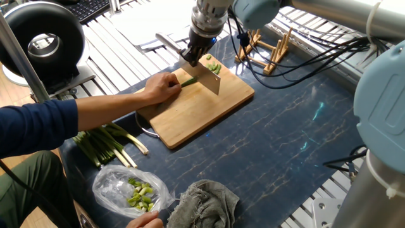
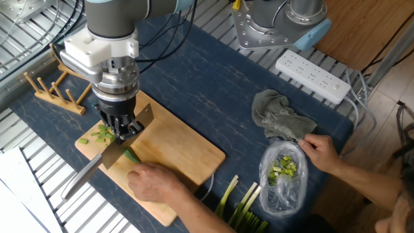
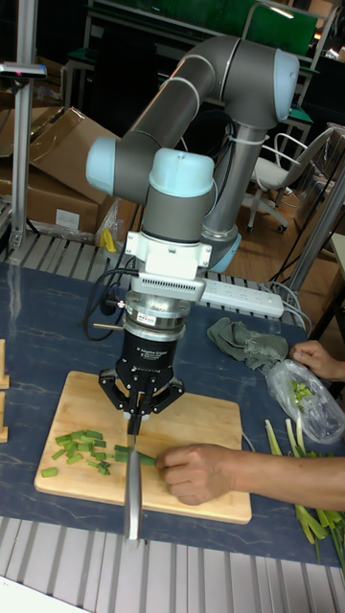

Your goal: Chop the scallions

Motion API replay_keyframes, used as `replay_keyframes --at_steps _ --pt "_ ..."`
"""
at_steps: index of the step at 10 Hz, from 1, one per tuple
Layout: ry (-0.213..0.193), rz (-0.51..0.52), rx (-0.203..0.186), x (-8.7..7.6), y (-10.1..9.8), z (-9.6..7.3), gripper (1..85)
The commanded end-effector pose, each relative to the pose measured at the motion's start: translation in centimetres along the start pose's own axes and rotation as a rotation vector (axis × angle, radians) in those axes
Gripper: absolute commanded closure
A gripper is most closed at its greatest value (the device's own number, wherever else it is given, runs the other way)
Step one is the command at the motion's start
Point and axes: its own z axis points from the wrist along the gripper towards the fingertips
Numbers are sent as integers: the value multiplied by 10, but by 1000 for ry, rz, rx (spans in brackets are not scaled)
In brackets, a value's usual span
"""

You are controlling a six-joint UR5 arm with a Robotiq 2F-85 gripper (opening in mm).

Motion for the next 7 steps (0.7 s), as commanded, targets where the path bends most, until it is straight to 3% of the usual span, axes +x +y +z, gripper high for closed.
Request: replay_keyframes --at_steps 1,7 --pt "-10 6 -5 -3 -1 4 843" --pt "-32 9 -8 -11 2 11 843"
